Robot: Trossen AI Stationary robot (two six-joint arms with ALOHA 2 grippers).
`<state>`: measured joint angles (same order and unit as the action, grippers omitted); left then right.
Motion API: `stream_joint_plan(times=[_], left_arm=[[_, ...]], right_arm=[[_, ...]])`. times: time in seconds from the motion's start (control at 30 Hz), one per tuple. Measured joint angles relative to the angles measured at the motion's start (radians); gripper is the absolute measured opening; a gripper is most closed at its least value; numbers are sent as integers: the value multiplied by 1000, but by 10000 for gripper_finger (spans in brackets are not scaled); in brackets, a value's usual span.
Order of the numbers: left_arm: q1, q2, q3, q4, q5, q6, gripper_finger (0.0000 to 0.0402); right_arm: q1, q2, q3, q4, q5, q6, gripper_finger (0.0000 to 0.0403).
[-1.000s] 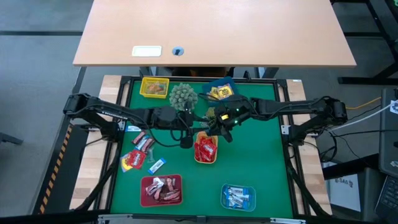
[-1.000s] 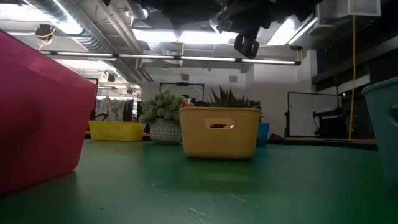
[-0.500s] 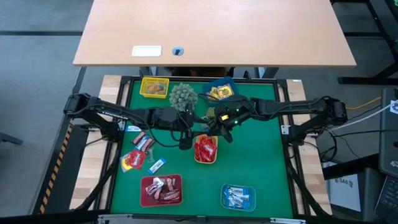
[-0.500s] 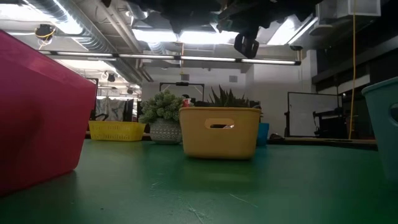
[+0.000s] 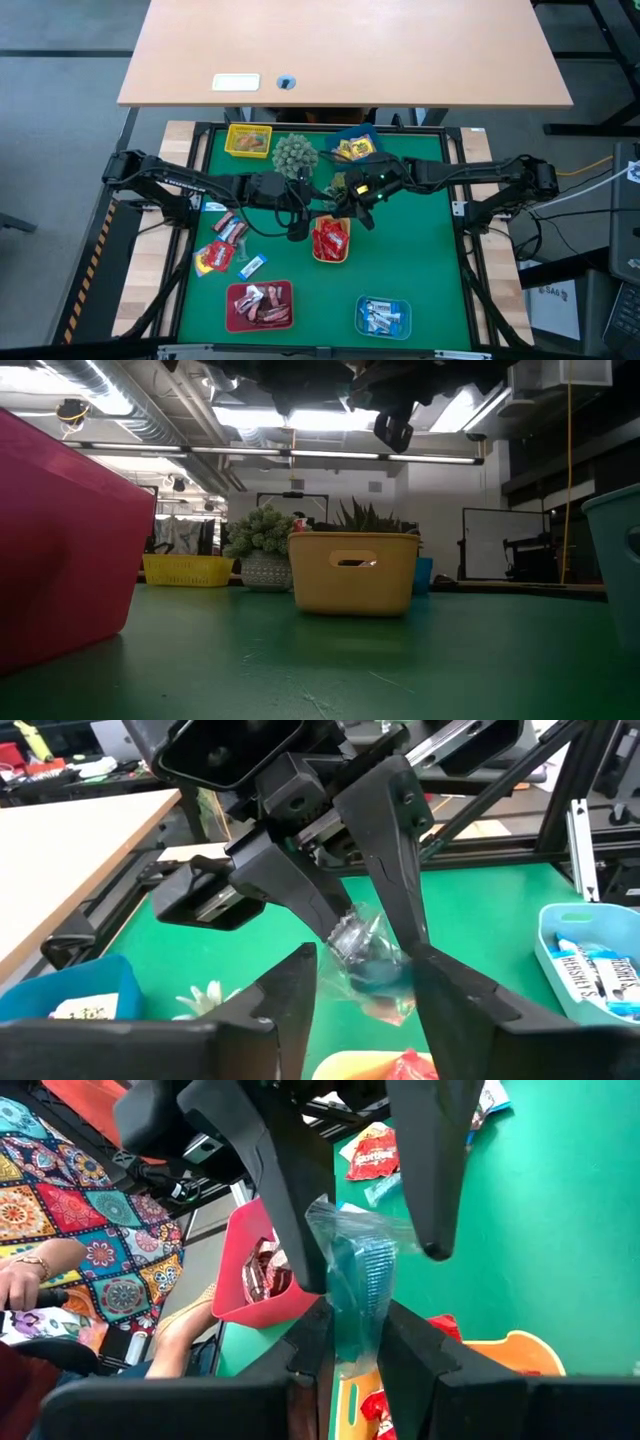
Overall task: Sort candy
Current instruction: Put the blue gummy into the yellow bin
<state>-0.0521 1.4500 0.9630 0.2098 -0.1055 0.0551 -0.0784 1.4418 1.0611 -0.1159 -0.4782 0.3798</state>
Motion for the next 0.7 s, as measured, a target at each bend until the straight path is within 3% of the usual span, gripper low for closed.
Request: stream_joint_plan(times=[0.3,0.7], left_arm=[[0,0,-1,0,-3,1,91],[0,0,-1,0,-1,2,37]], right_arm=[[0,0,0,6,75,-2,69],[0,0,0,7,77,0,69]])
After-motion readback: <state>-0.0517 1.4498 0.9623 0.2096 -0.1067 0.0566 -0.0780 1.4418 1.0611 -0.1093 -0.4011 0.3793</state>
